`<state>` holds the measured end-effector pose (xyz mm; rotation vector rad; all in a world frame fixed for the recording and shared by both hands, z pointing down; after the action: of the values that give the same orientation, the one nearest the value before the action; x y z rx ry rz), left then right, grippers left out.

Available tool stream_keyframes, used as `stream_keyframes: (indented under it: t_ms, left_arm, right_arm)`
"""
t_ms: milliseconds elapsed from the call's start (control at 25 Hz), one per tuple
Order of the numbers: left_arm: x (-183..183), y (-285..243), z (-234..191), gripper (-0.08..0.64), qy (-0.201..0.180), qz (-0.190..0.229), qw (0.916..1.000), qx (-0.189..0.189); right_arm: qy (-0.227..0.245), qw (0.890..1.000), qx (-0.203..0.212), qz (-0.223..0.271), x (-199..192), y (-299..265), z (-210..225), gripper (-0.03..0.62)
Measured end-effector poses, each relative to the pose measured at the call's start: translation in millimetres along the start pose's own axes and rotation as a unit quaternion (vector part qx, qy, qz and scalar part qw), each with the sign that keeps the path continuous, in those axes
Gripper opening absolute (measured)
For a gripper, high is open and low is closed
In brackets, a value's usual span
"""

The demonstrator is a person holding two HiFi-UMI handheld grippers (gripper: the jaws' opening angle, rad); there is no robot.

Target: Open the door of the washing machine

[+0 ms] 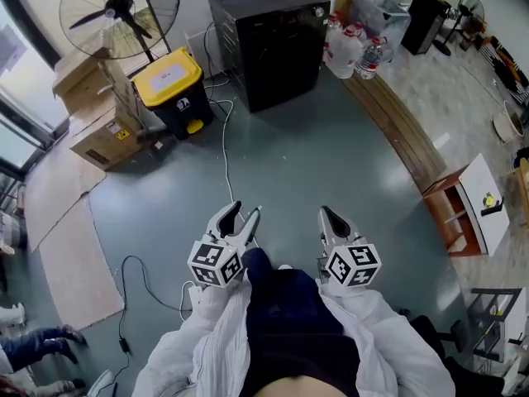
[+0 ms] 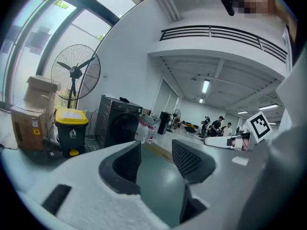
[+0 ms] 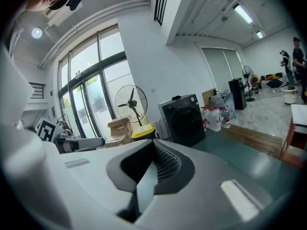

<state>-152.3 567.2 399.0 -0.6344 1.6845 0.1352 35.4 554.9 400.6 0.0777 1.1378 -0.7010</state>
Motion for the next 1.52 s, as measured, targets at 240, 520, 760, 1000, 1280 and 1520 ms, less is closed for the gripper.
stream_keyframes:
  t_ms: [240, 520, 760, 1000, 1280, 1520]
  left_arm:
    - [-5, 1, 7, 0.201, 0.004, -0.009, 0.9999, 0.013]
    - [-9, -30, -2, 0.201, -0.003, -0.015, 0.9999, 0.008]
    - [13, -87, -39, 0.201, -0.007, -0.019, 0.9998, 0.001]
    - [58, -160, -85, 0.201, -0.02, -0.022, 0.9993, -0.025]
    - [106, -234, -152, 0.201, -0.029, -0.004, 0.9991, -0.031]
    - [126, -269, -199, 0.206, -0.032, -0.001, 0.9989, -0.035]
  right_arm:
    - [-0.005, 1.0, 0.01, -0.009, 4, -3, 7, 0.009]
    - [-0.008, 1.0, 0.013, -0.02, 0, -24, 23, 0.009]
    - [-0.005, 1.0, 0.007, -0.015, 36, -76, 43, 0.009]
    - [-0.009, 1.0, -0.008, 0.003, 90, -143, 63, 0.009]
    - [-0.006, 1.0, -0.019, 0.021, 140, -233, 87, 0.009]
    - [-0.002, 1.0, -0.016, 0.025, 161, -295, 87, 0.009]
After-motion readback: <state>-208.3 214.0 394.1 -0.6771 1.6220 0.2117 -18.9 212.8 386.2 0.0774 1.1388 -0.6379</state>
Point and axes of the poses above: the fingertips, and each gripper's own axes: y backward along the fingers, z to its right, x out of its top, the point moved 1 cm from there along y, backward along the fingers, and after that the axes turned 6 degrees about -y, right-handed, at the moved point
